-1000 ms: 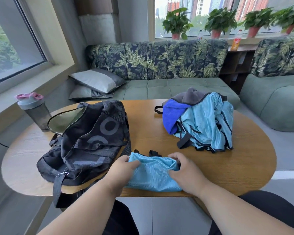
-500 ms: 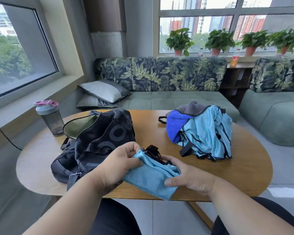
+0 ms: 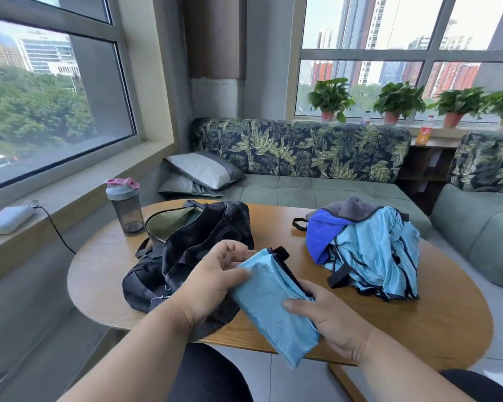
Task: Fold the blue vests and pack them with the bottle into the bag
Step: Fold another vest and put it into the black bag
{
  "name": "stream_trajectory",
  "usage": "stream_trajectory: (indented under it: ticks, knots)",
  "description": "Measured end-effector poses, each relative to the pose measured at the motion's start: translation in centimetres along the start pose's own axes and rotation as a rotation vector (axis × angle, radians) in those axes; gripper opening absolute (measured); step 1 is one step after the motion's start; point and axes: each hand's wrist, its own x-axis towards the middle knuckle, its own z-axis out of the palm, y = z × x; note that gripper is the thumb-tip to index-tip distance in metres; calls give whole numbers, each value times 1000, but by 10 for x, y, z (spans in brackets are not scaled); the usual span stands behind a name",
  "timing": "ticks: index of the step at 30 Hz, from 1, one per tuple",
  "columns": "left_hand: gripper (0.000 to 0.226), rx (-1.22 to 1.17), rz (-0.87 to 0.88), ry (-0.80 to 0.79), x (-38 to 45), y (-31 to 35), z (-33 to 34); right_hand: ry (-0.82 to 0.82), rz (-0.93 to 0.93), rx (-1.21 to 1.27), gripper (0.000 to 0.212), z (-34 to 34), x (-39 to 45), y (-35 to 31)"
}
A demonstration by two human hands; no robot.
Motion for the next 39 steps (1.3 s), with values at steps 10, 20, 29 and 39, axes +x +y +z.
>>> stream_trajectory:
  ticks: [10,20,29,39]
  knots:
    - [56,-188,-251,-63,-22,-36,19,168,-77,276,41,46,-3,-13]
    - [60,-311,-196,35,-10,-44,8,208,-12,166,44,76,25,-35]
    - [49,-498,-143,166,2,-22,-58,315,-9,-136,31,86,76,-49]
    - [71,-580,-68,293,7,-1,-130,50,-389,-1193,76,132,155,-101]
